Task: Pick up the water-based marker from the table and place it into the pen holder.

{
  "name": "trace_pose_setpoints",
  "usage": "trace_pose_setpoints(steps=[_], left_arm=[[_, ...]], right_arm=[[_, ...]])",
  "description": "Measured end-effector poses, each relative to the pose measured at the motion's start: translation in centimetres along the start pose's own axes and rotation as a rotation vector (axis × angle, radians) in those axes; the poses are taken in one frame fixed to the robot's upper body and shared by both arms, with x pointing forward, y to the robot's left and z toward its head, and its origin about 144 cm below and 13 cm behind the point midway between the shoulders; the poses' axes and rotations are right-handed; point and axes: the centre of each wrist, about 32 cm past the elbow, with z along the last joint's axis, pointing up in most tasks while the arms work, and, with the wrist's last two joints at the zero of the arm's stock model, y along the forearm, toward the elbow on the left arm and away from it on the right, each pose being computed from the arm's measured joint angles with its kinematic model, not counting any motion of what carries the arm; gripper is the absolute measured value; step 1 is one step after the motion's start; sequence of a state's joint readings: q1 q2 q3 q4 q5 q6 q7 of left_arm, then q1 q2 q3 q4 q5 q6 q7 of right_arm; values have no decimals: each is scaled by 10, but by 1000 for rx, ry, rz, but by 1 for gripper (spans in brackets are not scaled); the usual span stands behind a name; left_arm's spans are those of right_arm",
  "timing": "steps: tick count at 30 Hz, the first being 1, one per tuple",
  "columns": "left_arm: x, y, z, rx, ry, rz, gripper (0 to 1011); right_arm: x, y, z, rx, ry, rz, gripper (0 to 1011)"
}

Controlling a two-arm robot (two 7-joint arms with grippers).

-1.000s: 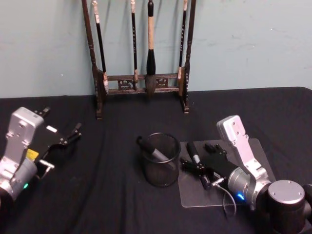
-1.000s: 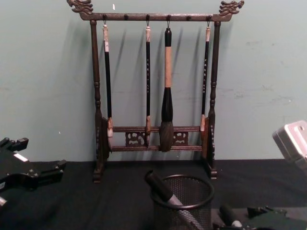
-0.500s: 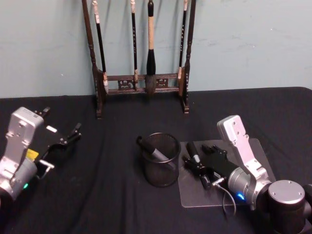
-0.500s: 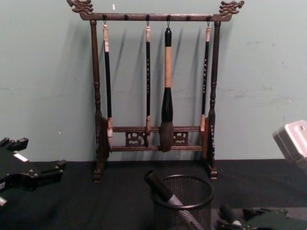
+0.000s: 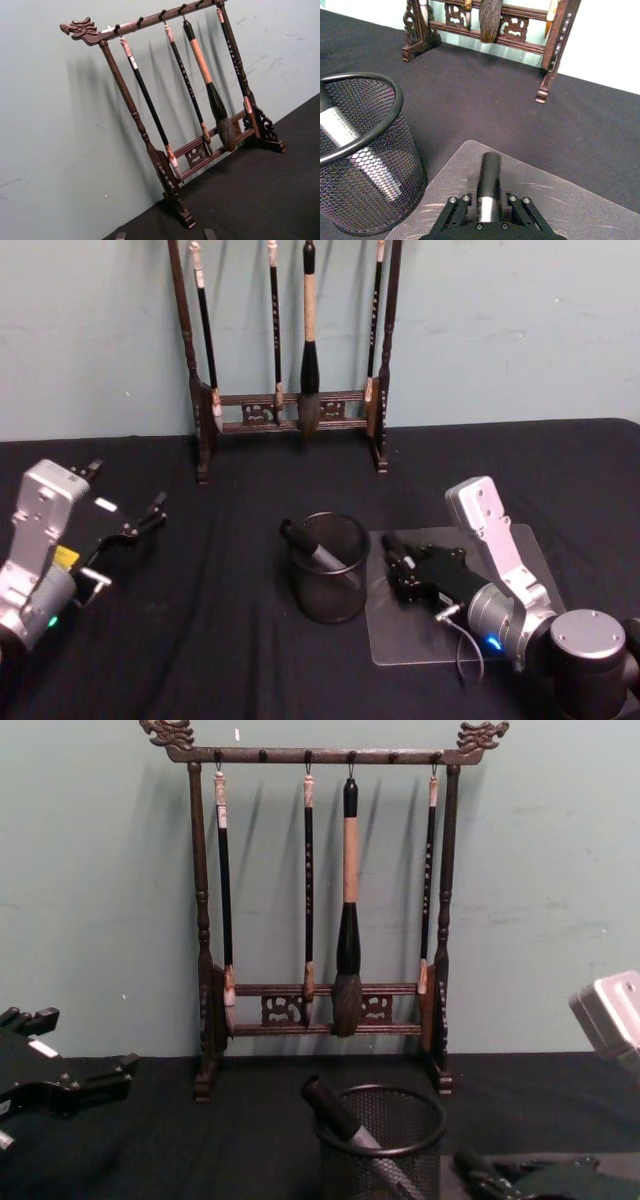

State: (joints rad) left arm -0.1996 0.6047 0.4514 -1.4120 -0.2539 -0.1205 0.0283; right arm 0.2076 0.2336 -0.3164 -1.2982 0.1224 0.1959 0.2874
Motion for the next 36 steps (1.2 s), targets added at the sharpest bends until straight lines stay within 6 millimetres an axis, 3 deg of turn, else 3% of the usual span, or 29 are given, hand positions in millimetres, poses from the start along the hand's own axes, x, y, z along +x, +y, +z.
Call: trace_pose_setpoints(steps=[3,17,36], left_arm=[[0,0,0,0,0,0,1009],[0,0,0,0,0,0,1009],[0,0,0,0,0,0,1009]], right_arm=[[0,0,0,0,0,0,242],[0,0,-1,30,-6,0,242],[8,-5,7,281,31,33,242]])
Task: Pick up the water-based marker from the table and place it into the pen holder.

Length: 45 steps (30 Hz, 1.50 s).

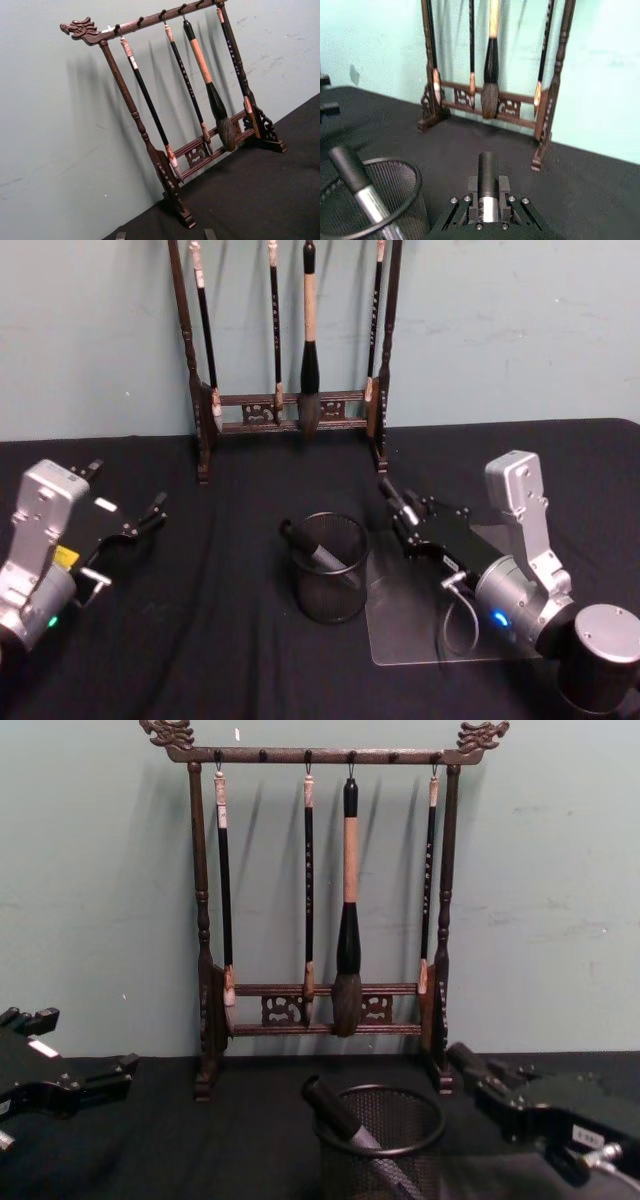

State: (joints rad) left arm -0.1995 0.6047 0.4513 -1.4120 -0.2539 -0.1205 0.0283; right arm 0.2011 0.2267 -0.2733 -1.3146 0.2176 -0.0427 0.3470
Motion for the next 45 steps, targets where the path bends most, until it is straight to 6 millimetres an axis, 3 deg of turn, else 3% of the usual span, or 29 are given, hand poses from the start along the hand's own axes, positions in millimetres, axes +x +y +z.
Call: trace_pose_setpoints(steps=[22,45], left_arm=[[0,0,0,0,0,0,1009],[0,0,0,0,0,0,1009]], right_arm=[[6,4,1,176,39,56,242],[-1,32,23,222,-22,155,242]])
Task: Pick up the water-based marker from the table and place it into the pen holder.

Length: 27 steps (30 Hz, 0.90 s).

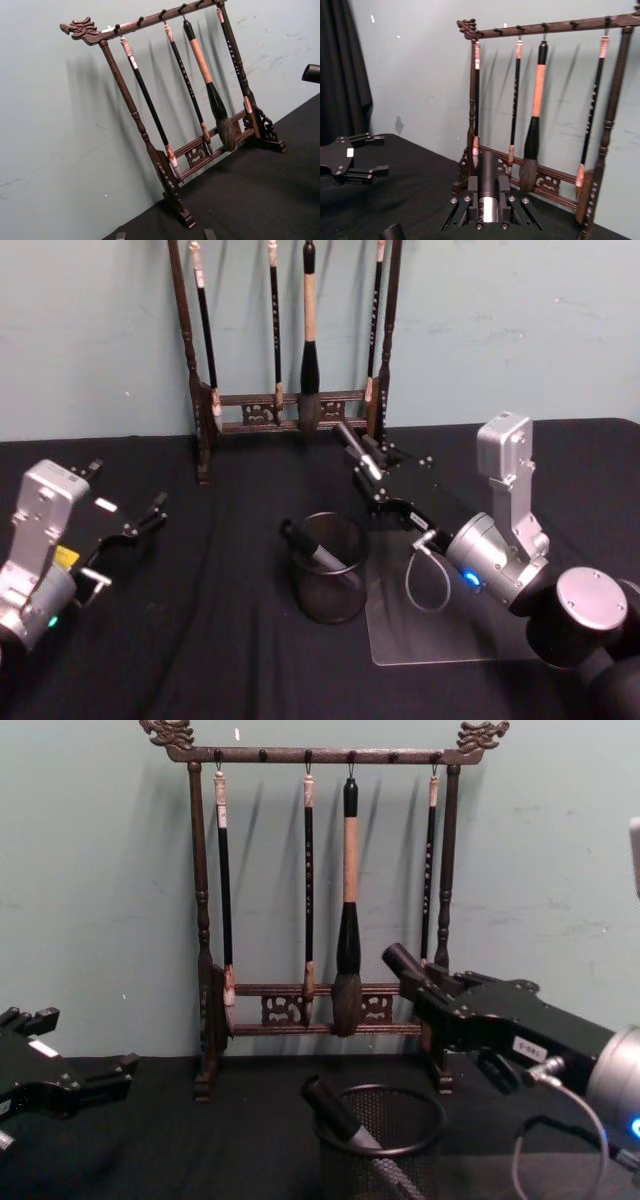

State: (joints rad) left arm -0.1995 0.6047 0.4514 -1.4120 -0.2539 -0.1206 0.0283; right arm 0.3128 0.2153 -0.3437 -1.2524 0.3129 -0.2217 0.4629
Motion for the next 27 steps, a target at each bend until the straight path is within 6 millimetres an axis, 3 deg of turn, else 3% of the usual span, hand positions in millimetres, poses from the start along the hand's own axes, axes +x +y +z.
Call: trace_pose_setpoints(steps=[27], left_arm=[[0,0,0,0,0,0,1009]], right_arm=[[-7,18,1,-18,-21,117,242]])
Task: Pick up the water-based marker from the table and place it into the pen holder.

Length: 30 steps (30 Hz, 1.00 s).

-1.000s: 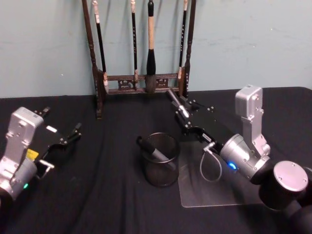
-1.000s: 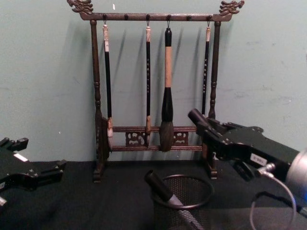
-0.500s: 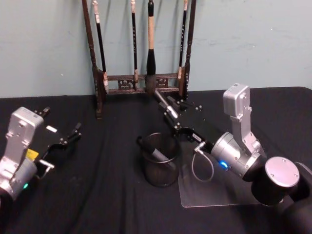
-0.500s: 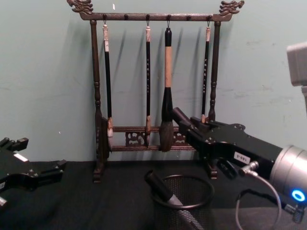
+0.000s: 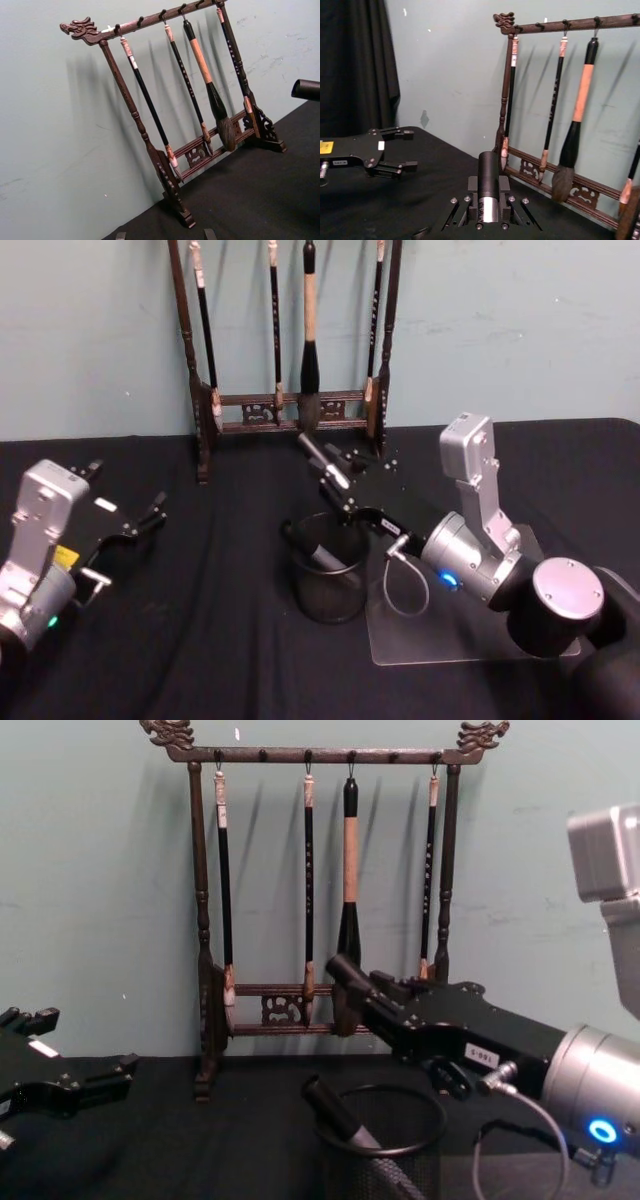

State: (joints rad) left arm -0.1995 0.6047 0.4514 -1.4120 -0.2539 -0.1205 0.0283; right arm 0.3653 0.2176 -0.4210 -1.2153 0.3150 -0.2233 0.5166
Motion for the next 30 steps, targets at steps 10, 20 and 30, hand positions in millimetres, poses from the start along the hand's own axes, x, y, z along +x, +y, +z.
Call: trace_pose_setpoints(steps=[10,20,30], left_arm=[[0,0,0,0,0,0,1009],[0,0,0,0,0,0,1009],[0,0,0,0,0,0,1009]], right_arm=[[-7,4,-2,-6,8,33,242],[-9,7,-2,-5,13,40,242],[-10,9,-4,-7,16,40,242]])
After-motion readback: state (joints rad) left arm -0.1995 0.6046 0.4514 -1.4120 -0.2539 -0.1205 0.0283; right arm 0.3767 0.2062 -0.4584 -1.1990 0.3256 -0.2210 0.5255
